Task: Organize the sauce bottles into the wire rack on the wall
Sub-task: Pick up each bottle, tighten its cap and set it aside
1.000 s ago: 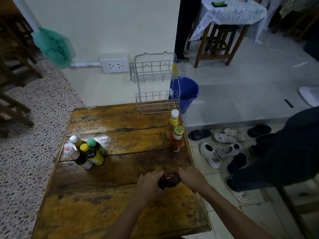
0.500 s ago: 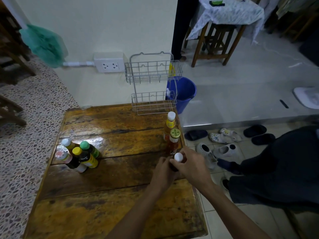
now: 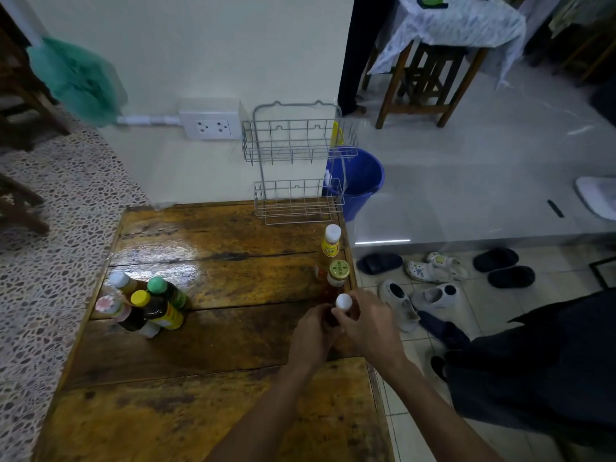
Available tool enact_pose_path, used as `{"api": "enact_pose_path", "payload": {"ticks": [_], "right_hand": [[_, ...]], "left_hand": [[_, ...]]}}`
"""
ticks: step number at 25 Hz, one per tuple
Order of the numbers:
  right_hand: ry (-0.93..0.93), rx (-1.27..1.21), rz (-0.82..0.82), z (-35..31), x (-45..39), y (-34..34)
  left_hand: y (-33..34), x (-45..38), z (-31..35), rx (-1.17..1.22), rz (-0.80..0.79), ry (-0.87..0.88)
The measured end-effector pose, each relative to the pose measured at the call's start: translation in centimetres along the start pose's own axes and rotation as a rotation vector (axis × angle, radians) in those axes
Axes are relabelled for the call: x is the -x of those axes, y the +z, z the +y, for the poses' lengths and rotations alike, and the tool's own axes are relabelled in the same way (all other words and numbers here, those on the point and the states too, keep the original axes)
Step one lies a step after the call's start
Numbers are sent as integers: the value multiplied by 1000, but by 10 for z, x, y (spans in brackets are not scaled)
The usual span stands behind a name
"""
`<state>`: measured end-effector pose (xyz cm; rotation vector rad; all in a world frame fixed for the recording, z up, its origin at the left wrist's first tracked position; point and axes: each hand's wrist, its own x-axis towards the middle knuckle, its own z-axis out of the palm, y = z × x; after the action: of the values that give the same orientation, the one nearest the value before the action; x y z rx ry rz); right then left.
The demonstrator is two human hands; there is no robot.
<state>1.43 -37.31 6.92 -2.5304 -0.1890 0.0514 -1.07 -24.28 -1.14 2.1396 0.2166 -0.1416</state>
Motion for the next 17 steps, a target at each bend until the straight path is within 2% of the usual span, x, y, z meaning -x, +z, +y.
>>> {"api": "enact_pose_path", "payload": {"ticks": [7, 10, 13, 17], "right_hand": [[51, -22, -16, -6, 4, 3], [-13, 29, 47, -22, 11, -1], [-124, 75, 75, -55, 12, 1], [-282, 38, -29, -121, 2, 40]], "left_hand": [[0, -7, -12, -34, -65, 4], [-14, 2, -21, -15, -71, -47], [-49, 20, -51, -8, 24, -130], [-125, 51, -108, 25, 217, -274]]}}
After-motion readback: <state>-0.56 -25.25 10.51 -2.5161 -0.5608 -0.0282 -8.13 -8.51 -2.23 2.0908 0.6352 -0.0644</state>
